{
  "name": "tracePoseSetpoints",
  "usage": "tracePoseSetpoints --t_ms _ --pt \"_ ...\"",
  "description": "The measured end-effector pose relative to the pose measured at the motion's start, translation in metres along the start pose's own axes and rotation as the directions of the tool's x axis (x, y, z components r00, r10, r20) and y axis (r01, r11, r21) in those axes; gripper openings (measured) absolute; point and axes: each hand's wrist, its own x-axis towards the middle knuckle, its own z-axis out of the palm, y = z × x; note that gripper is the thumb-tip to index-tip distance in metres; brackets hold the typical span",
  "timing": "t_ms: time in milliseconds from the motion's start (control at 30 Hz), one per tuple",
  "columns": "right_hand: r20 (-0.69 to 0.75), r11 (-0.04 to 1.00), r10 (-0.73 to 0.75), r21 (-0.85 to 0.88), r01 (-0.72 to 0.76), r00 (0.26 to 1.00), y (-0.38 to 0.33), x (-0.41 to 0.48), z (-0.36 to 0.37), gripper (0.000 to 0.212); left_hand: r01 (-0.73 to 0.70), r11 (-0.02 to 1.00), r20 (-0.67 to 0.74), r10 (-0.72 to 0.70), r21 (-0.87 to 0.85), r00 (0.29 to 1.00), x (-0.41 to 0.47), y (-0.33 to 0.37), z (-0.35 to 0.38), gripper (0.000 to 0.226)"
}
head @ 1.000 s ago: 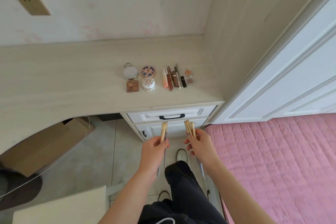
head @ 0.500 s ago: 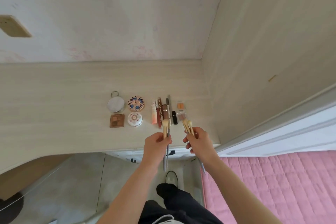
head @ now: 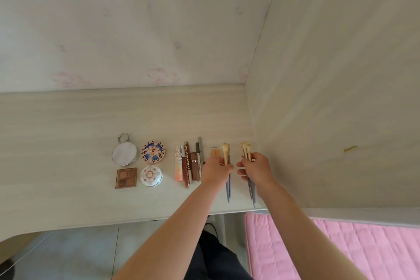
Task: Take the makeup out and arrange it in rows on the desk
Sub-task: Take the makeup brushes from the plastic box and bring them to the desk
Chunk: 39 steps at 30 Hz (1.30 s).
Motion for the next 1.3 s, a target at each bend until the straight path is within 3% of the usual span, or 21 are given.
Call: tracePoseSetpoints --t_ms 167,333,633,867,1000,1300 --pt "0.008 0.997 0.082 -0.002 -0.082 0.997 0.002 0.032 0.0 0.017 0.032 0.996 0.0 -0.032 0.078 0.999 0.026 0.012 0.014 0.024" --pt "0.009 0.992 0.122 -0.024 -0.122 0.992 0.005 0.05 0.003 0.016 0.069 0.972 0.014 -0.074 0.225 0.997 0.043 0.02 0.026 0.016" --pt "-0.066 0.972 -0.052 -0.233 0.035 0.996 0.001 0.057 0.004 0.022 0.07 0.909 0.002 -0.078 0.411 0.997 0.06 0.025 0.031 0.009" --pt "-0.146 0.909 -0.209 -0.393 0.137 0.967 0.008 0.052 0.005 0.015 0.028 0.896 0.003 -0.033 0.443 0.999 0.065 0.021 0.032 0.021" --pt "-0.185 0.929 -0.217 -0.341 0.145 0.958 0.008 0.049 0.009 0.012 0.012 0.885 -0.012 -0.007 0.465 1.0 0.065 0.021 0.033 0.018" --pt "-0.09 0.871 -0.266 -0.45 0.199 0.96 0.012 0.039 0.004 0.02 -0.076 0.895 0.037 0.067 0.44 0.997 0.058 0.019 0.028 0.01"
